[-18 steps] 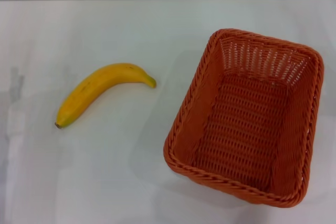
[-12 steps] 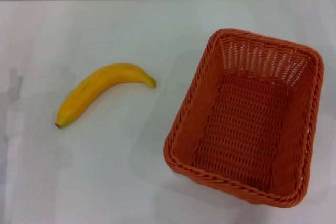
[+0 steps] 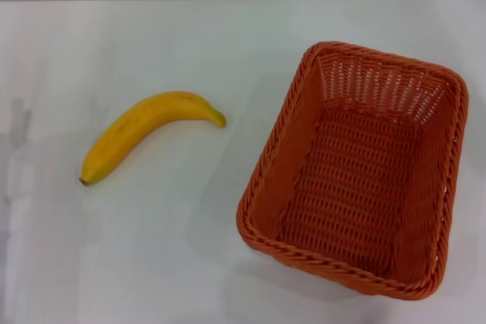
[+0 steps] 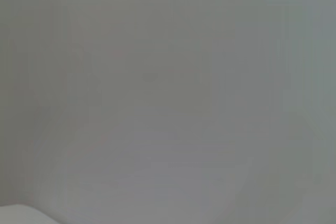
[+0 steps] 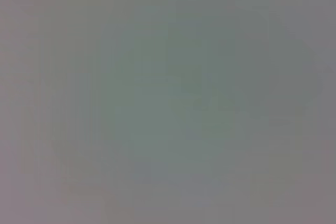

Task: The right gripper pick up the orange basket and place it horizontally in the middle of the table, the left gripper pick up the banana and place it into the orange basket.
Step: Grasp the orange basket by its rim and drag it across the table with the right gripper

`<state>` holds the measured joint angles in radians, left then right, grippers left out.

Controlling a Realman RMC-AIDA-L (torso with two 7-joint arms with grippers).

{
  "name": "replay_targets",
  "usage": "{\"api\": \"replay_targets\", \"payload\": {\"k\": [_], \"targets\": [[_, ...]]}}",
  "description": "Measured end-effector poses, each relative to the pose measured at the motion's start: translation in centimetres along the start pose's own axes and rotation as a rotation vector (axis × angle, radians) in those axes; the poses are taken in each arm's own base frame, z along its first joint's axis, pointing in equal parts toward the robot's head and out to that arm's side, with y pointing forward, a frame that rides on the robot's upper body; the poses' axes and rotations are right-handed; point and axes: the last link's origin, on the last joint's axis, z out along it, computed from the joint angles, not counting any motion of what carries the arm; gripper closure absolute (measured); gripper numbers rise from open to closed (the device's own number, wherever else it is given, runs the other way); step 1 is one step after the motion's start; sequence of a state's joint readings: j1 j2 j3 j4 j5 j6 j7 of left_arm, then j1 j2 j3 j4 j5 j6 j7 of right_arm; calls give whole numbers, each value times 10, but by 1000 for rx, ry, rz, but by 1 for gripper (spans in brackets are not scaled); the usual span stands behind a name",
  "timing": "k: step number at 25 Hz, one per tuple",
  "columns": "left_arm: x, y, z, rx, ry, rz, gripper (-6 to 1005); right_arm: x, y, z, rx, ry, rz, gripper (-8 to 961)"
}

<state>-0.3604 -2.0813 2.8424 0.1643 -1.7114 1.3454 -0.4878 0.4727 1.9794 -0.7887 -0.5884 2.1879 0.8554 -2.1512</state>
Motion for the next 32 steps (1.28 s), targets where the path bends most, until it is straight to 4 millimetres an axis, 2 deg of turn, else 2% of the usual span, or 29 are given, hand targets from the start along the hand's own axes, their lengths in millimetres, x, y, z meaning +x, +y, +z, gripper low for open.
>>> {"api": "replay_targets", "payload": {"k": [3,9,15,17,20,23,32], "targets": [[0,0,0,0,-1,-3,116,-29,7,20,-78,98,-16,91],[0,-2,-2,5,-2,0,117,-78,31,43,-305,240,-14,93],[2,-4,-1,5,2,9,118,-109,63,58,-513,504,-48,95],[3,-4,1,2,4,11,119,-114,74,60,-553,580,-67,96],[3,-4,1,1,5,3,119,-113,91,62,-608,692,-128,97],[4,-4,2,-2,9,-37,120,-104,106,63,-635,794,-191,98],[4,-5,-1,-8,4,-48,122,-62,140,61,-612,999,-314,101]]}}
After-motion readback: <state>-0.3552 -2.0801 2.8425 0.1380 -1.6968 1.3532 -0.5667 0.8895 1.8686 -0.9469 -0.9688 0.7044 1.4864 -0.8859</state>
